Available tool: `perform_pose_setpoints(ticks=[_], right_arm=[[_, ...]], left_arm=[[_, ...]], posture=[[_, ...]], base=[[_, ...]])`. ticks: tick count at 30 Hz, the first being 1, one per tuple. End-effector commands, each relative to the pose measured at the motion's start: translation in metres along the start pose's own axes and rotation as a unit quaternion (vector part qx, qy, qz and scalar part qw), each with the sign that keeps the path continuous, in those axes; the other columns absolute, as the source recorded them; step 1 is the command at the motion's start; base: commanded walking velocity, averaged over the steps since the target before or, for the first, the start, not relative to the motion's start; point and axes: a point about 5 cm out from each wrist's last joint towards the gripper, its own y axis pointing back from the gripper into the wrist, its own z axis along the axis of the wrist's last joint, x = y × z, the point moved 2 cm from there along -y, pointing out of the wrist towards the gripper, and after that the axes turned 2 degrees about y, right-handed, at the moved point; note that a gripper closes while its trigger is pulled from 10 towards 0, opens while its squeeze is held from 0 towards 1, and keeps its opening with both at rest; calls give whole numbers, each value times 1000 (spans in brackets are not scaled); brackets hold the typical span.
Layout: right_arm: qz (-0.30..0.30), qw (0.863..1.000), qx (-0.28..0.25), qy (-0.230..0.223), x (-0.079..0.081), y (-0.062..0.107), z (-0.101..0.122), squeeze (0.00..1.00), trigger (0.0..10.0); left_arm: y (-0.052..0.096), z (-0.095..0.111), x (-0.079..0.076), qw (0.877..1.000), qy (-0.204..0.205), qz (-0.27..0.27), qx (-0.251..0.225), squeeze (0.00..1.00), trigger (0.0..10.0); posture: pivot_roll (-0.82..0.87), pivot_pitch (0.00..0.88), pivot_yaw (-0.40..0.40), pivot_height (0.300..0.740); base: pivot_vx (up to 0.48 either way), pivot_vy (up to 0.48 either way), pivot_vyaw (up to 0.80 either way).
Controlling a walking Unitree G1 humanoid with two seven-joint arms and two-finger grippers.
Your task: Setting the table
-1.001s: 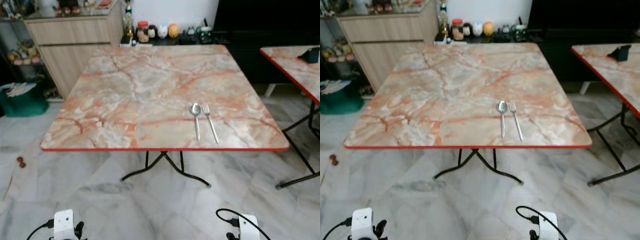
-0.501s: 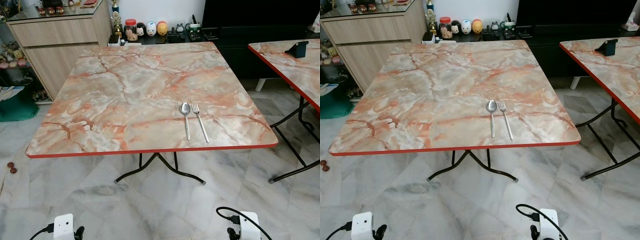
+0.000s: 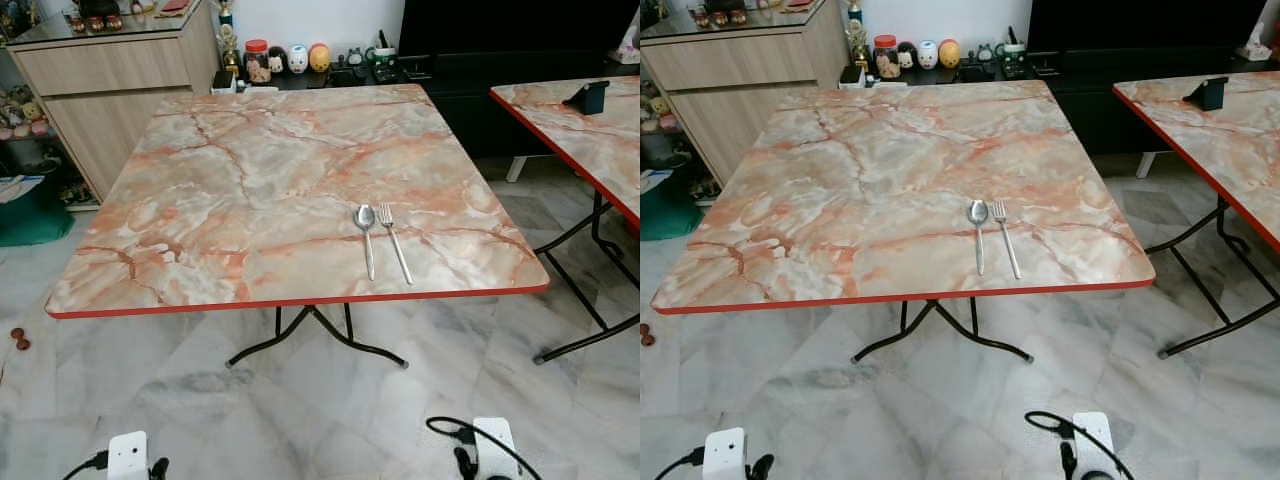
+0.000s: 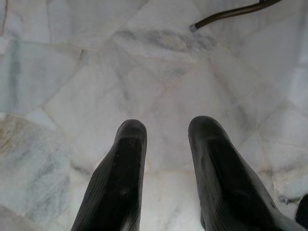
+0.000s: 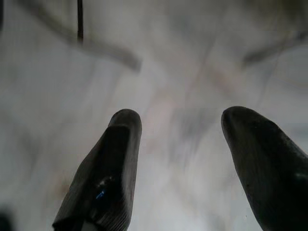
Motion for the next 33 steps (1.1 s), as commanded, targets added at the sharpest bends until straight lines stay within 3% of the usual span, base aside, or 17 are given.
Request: perform_pose_setpoints(ticks=[1,6,13,20,28,33], right_arm=[[-12,999,-36,15,-3,-2,13,0,10000],[-18,997,-74,14,-1,-3,28,0,10000],[-11,995,-96,1,1,0,31,0,10000],[-11,989,-150,-1,-2,14,35,0,10000],[-8,978,-209,11,-7,28,59,0,10000],[-8,967,-256,6,-9,34,94,0,10000]], left_arm=[[3,-8,9,1000,0,8,19,0,10000],[4,-12,15,999,-2,13,32,0,10000],[7,-20,25,998,0,21,54,0,10000],[6,-19,25,998,-1,24,57,0,10000],[2,-10,21,999,1,24,48,0,10000],[-1,-2,19,999,10,27,38,0,10000]], posture=[[-54,0,53,740],[-68,0,61,740],[-64,0,62,740],[-93,0,76,740],[-113,0,73,740],[-123,0,62,740]], base=[[0,0,0],[0,0,0],[0,0,0],[0,0,0],[0,0,0],[0,0,0]])
